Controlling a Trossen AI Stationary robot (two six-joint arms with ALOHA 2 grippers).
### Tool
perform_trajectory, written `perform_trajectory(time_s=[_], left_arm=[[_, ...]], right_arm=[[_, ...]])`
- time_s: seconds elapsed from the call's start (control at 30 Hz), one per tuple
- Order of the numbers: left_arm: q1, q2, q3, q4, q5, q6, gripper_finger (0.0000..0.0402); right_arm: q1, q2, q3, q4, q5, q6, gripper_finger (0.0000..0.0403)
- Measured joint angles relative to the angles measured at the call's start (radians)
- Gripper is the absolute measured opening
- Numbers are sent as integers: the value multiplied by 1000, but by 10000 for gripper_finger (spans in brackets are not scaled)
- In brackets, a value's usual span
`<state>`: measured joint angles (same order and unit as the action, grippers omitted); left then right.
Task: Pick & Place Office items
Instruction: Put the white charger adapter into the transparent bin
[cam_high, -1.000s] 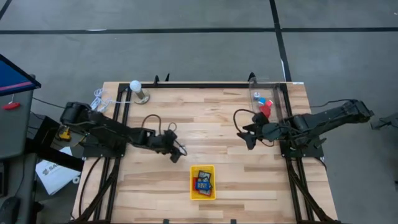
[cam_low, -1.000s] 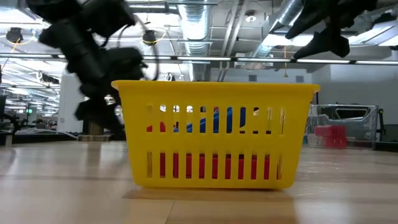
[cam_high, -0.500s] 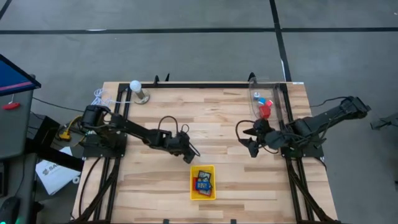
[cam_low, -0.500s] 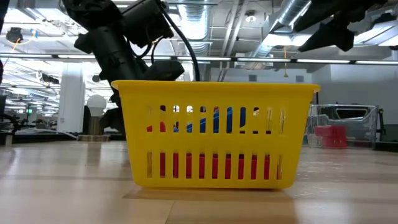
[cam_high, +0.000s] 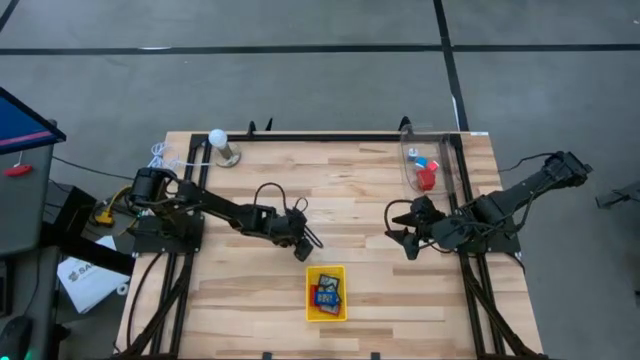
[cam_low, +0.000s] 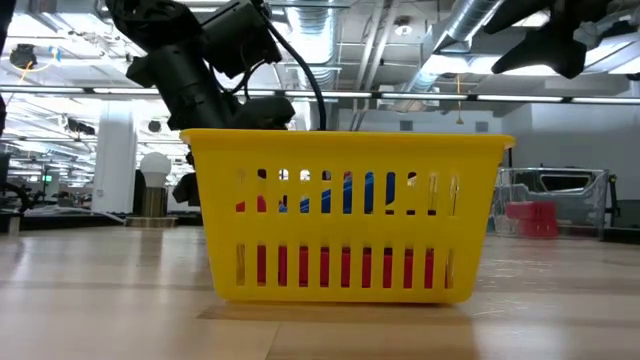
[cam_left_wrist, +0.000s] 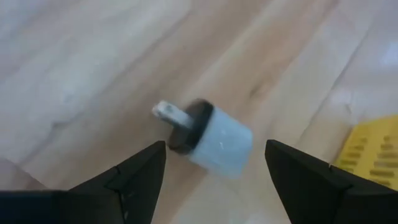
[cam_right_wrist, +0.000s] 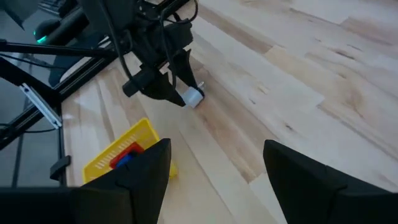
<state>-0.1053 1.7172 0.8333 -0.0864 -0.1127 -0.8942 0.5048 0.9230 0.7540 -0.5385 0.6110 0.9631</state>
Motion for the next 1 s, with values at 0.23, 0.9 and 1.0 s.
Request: perform_trajectory(time_s=[0.23, 0.9, 1.0], left_arm=[[-28, 0, 0, -3, -21, 8, 270], [-26, 0, 0, 3, -80, 74, 157], [-26, 0, 0, 4, -79, 98, 152]], right_arm=[[6, 0, 0, 0, 1, 34, 248], [5, 67, 0, 32, 0, 59, 248], [5, 82, 0, 52, 0, 47, 248]])
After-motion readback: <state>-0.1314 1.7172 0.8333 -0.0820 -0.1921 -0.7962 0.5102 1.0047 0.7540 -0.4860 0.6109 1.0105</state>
